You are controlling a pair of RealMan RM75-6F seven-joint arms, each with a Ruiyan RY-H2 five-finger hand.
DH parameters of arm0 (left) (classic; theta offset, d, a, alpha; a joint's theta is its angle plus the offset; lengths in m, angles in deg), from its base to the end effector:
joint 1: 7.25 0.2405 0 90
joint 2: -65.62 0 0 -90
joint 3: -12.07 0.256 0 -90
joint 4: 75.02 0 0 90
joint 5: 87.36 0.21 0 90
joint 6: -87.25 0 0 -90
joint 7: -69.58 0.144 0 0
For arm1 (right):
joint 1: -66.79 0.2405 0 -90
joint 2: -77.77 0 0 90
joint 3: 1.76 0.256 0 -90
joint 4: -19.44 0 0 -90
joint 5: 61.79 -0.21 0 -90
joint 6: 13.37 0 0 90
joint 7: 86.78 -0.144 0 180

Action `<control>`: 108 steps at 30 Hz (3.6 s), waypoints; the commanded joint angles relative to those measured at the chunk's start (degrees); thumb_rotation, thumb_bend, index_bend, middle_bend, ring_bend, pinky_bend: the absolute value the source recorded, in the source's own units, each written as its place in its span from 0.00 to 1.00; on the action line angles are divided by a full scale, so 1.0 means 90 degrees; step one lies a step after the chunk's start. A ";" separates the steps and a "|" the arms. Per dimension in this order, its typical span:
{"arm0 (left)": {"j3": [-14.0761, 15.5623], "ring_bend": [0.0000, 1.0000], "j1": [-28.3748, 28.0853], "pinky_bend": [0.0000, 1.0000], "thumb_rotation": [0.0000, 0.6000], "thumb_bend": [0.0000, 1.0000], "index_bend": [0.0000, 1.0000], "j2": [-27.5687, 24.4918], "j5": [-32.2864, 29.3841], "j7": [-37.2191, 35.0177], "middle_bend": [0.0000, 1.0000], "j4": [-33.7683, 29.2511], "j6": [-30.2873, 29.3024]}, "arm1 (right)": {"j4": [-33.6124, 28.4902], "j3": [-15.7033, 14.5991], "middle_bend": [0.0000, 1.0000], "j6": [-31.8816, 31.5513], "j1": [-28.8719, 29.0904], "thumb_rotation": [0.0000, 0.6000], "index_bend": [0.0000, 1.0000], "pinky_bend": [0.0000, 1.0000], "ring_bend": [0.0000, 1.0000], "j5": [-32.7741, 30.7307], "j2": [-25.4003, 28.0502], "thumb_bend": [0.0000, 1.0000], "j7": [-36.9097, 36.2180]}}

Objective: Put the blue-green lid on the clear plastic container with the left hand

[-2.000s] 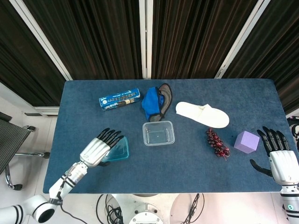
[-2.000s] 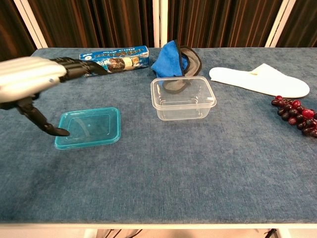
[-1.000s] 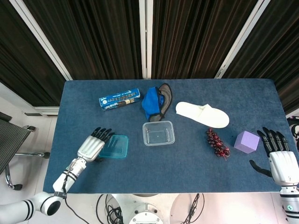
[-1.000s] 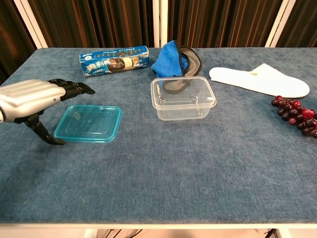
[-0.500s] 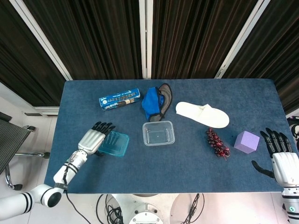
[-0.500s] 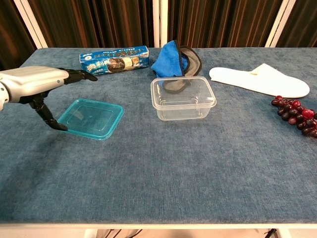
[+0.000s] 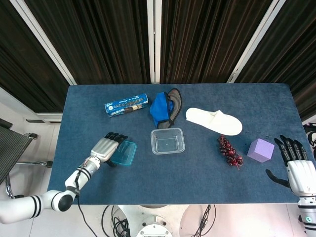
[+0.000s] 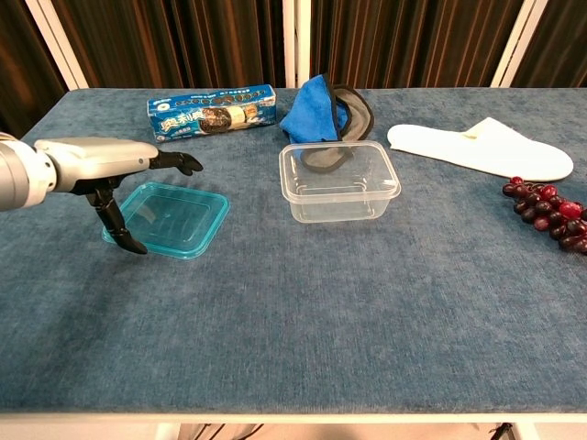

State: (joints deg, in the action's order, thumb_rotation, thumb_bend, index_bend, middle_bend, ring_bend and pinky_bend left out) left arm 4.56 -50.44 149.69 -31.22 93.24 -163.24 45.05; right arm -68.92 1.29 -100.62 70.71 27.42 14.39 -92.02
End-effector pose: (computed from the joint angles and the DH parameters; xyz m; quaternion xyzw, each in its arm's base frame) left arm -0.1719 0.3270 -0.0265 -0.7916 -0.4195 -0.2588 0.3611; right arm -0.3184 -0.1773 0.1722 0.5970 -0.3711 0.4096 0.5815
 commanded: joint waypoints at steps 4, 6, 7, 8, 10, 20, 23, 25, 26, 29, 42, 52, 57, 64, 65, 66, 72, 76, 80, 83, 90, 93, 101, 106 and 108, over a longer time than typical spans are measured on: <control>0.0163 0.01 -0.0191 0.02 1.00 0.00 0.10 0.0079 -0.0338 0.0302 0.05 0.0050 -0.0122 | 0.0025 -0.0003 0.00 -0.0018 -0.0012 1.00 0.00 0.00 0.00 0.0005 -0.0005 0.12 -0.0024; 0.0217 0.01 -0.0260 0.02 1.00 0.00 0.10 0.0100 -0.0498 0.0480 0.05 0.0059 -0.0193 | 0.0030 -0.0003 0.00 -0.0022 -0.0014 1.00 0.00 0.00 0.00 0.0004 -0.0004 0.12 -0.0026; 0.0249 0.01 -0.0300 0.02 1.00 0.00 0.10 0.0100 -0.0595 0.0587 0.05 0.0055 -0.0215 | 0.0033 -0.0003 0.00 -0.0025 -0.0017 1.00 0.00 0.00 0.00 0.0003 -0.0005 0.12 -0.0028; 0.0284 0.01 -0.0357 0.02 1.00 0.00 0.11 0.0102 -0.0737 0.0732 0.05 0.0033 -0.0250 | 0.0041 -0.0003 0.00 -0.0025 -0.0020 1.00 0.00 0.00 0.00 -0.0003 -0.0008 0.12 -0.0035; 0.0331 0.01 -0.0442 0.03 1.00 0.00 0.11 0.0110 -0.0955 0.0945 0.05 -0.0018 -0.0324 | 0.0051 -0.0005 0.00 -0.0019 -0.0024 1.00 0.00 0.00 0.00 -0.0014 -0.0013 0.12 -0.0052; 0.0522 0.00 -0.0900 0.03 1.00 0.00 0.11 0.0160 -0.2009 0.1782 0.03 -0.0316 -0.0648 | 0.0160 -0.0008 0.00 -0.0010 -0.0057 1.00 0.00 0.00 0.00 -0.0073 -0.0055 0.12 -0.0157; 0.0558 0.00 -0.1027 0.03 1.00 0.00 0.11 0.0186 -0.2249 0.1897 0.03 -0.0301 -0.0656 | 0.0192 -0.0006 0.00 0.0003 -0.0063 1.00 0.00 0.00 0.00 -0.0096 -0.0064 0.12 -0.0190; 0.0576 0.00 -0.1098 0.03 1.00 0.02 0.12 0.0189 -0.2387 0.1937 0.03 -0.0294 -0.0635 | 0.0209 -0.0005 0.00 0.0010 -0.0066 1.00 0.00 0.00 0.00 -0.0109 -0.0069 0.12 -0.0205; 0.0596 0.00 -0.1150 0.03 1.00 0.04 0.13 0.0175 -0.2490 0.1967 0.03 -0.0301 -0.0605 | 0.0222 -0.0004 0.00 0.0010 -0.0069 1.00 0.00 0.00 0.00 -0.0113 -0.0073 0.12 -0.0217; 0.0610 0.00 -0.1239 0.03 1.00 0.12 0.19 0.0150 -0.2602 0.1962 0.06 -0.0332 -0.0593 | 0.0248 -0.0001 0.00 0.0008 -0.0073 1.00 0.00 0.00 0.00 -0.0120 -0.0088 0.12 -0.0243; 0.0457 0.07 -0.1152 0.07 1.00 0.15 0.31 -0.0183 -0.2208 0.1419 0.20 -0.0718 -0.1029 | 0.0308 0.0034 0.00 0.0020 -0.0042 1.00 0.00 0.00 0.00 -0.0112 -0.0115 0.12 -0.0300; -0.0107 0.07 -0.1448 0.07 1.00 0.15 0.31 -0.0754 -0.2115 0.1193 0.20 -0.1609 -0.1141 | 0.0200 0.0073 0.00 -0.0073 -0.0026 1.00 0.00 0.00 0.00 -0.0041 -0.0061 0.12 -0.0191; -0.0355 0.07 -0.1808 0.07 1.00 0.15 0.31 -0.0528 -0.1997 0.1280 0.20 -0.1824 -0.1160 | 0.0140 0.0054 0.00 -0.0112 -0.0067 1.00 0.00 0.00 0.00 -0.0044 -0.0021 0.12 -0.0140; -0.0447 0.07 -0.2343 0.07 1.00 0.15 0.31 0.0300 -0.1611 0.1492 0.20 -0.1573 -0.1120 | 0.0108 0.0025 0.00 -0.0158 -0.0145 1.00 0.00 0.00 0.00 -0.0083 0.0009 0.12 -0.0123; -0.0439 0.07 -0.2442 0.07 1.00 0.14 0.31 0.0483 -0.1543 0.1586 0.20 -0.1457 -0.1156 | 0.0108 0.0022 0.00 -0.0162 -0.0155 1.00 0.00 0.00 0.00 -0.0090 0.0010 0.12 -0.0124; -0.0428 0.07 -0.2523 0.07 1.00 0.14 0.31 0.0624 -0.1487 0.1684 0.20 -0.1351 -0.1197 | 0.0108 0.0019 0.00 -0.0163 -0.0162 1.00 0.00 0.00 0.00 -0.0096 0.0011 0.12 -0.0126; -0.0413 0.07 -0.2935 0.08 1.00 0.13 0.31 0.1543 -0.1296 0.2200 0.20 -0.0469 -0.1467 | 0.0128 0.0012 0.00 -0.0178 -0.0201 1.00 0.00 0.00 0.00 -0.0121 0.0007 0.12 -0.0161; -0.0434 0.07 -0.3075 0.09 1.00 0.13 0.31 0.1917 -0.1362 0.2405 0.20 0.0019 -0.1561 | 0.0157 0.0010 0.00 -0.0170 -0.0214 1.00 0.00 0.00 0.00 -0.0139 0.0000 0.12 -0.0196; -0.0372 0.07 -0.3116 0.09 1.00 0.13 0.31 0.2154 -0.1313 0.2573 0.20 0.0412 -0.1654 | 0.0186 0.0025 0.00 -0.0147 -0.0211 1.00 0.00 0.00 0.00 -0.0165 -0.0009 0.12 -0.0234; -0.0285 0.07 -0.3105 0.11 1.00 0.13 0.31 0.2241 -0.1303 0.2699 0.20 0.0634 -0.1670 | 0.0215 0.0035 0.00 -0.0112 -0.0195 1.00 0.00 0.00 0.00 -0.0180 -0.0023 0.12 -0.0264; -0.0109 0.07 -0.2977 0.11 1.00 0.13 0.31 0.2274 -0.1257 0.2830 0.20 0.0921 -0.1666 | 0.0254 0.0059 0.00 -0.0041 -0.0153 1.00 0.00 0.00 0.00 -0.0201 -0.0043 0.12 -0.0311; -0.0054 0.07 -0.2890 0.11 1.00 0.13 0.31 0.2208 -0.1228 0.2851 0.20 0.0995 -0.1680 | 0.0265 0.0064 0.00 -0.0015 -0.0139 1.00 0.00 0.00 0.00 -0.0209 -0.0060 0.12 -0.0325; -0.0177 0.07 -0.2689 0.11 1.00 0.13 0.31 0.1913 -0.1364 0.2639 0.20 0.1004 -0.1541 | 0.0281 0.0066 0.00 0.0016 -0.0130 1.00 0.00 0.00 0.00 -0.0225 -0.0097 0.12 -0.0352; -0.0609 0.07 -0.2611 0.11 1.00 0.13 0.31 0.1589 -0.1986 0.2228 0.20 0.0585 -0.1243 | 0.0259 0.0064 0.00 -0.0028 -0.0154 1.00 0.00 0.00 0.00 -0.0211 -0.0066 0.12 -0.0339; -0.0787 0.07 -0.2663 0.11 1.00 0.13 0.31 0.1477 -0.2384 0.2178 0.20 0.0438 -0.1108 | 0.0239 0.0067 0.00 -0.0042 -0.0158 1.00 0.00 0.00 0.00 -0.0206 -0.0052 0.12 -0.0334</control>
State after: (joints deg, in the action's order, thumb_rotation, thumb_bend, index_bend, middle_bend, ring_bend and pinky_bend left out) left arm -0.27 -74.27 164.56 -48.83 114.22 -157.24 33.32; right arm -66.75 1.88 -100.98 69.30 25.56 13.90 -95.03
